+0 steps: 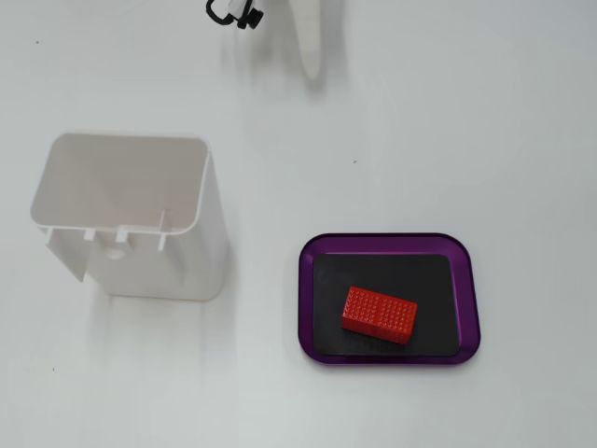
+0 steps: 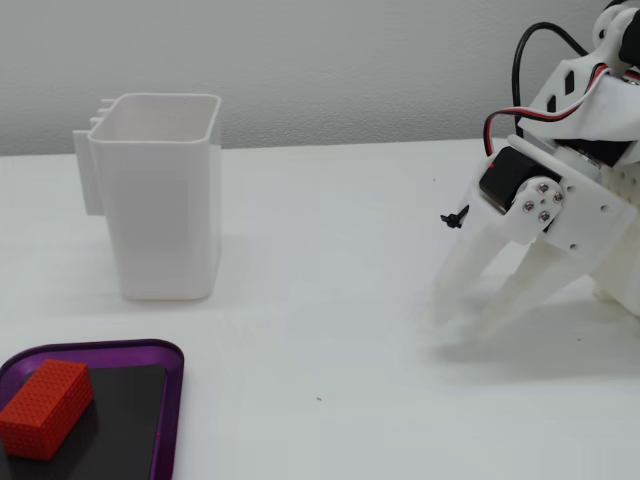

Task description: Pick up the cube and place it in the box.

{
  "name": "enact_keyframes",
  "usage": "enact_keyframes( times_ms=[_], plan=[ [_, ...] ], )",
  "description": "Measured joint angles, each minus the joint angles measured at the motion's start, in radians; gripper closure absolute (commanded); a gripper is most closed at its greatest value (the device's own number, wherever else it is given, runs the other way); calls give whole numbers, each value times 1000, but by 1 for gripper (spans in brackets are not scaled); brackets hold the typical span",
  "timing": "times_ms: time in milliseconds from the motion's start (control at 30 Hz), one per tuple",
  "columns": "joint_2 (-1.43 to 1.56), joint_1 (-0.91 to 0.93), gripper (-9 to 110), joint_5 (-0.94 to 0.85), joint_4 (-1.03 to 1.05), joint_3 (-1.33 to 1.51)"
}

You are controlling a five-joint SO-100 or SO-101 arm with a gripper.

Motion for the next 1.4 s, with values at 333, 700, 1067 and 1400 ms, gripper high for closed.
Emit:
enact_keyframes(
  times_ms=[333,700,1067,1400],
  plan=[
    [0,0,102,25,0,3],
    [0,0,102,25,0,3],
    [0,0,102,26,0,3],
    [0,0,102,26,0,3]
  ],
)
